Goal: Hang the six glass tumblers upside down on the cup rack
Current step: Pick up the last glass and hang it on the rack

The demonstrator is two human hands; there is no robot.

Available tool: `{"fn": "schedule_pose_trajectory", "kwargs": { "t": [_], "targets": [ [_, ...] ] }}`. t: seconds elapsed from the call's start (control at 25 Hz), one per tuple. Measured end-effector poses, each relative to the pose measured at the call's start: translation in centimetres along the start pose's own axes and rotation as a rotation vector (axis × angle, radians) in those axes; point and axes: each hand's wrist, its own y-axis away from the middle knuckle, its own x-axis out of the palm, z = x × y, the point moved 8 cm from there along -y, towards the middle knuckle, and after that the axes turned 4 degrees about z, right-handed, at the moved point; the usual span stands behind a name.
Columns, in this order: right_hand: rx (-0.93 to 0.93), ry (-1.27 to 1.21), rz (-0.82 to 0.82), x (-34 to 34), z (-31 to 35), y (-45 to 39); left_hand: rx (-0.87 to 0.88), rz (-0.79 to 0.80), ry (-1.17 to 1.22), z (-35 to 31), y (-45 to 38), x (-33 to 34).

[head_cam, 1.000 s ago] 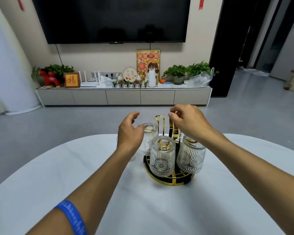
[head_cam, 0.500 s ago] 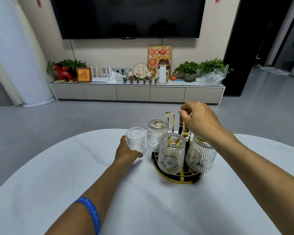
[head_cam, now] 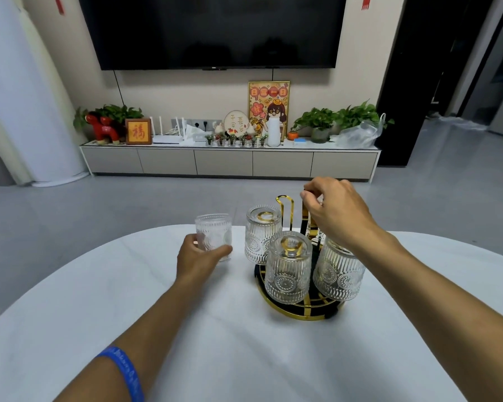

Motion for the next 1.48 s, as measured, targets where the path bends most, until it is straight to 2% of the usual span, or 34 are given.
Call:
{"fn": "schedule_pose_trajectory", "kwargs": {
  "t": [0.28, 0.6, 0.96, 1.16, 1.48],
  "targets": [
    [0.002, 0.04, 0.009, -0.4, 0.7, 0.5, 0.227, 0.09, 0.085, -12.2, -0.8, -4.2],
    [0.01, 0.056, 0.032, -0.5, 0.7, 0.6, 0.37, 0.138, -0.1, -21.0, 0.5, 2.5],
    [-0.017, 0.029, 0.003, -0.3, 0.2, 0.8, 0.453, 0.234, -0.275, -23.2, 0.1, 8.9],
    [-0.019, 0.024, -0.004, -0.1, 0.1, 0.8, 0.425, 0.307, -0.437, -20.7, -0.2, 11.5],
    [-0.023, 0.039, -0.026, 0.0, 0.0, 0.7, 0.414, 0.308, -0.589, -17.9, -0.7, 13.3]
  ]
}}
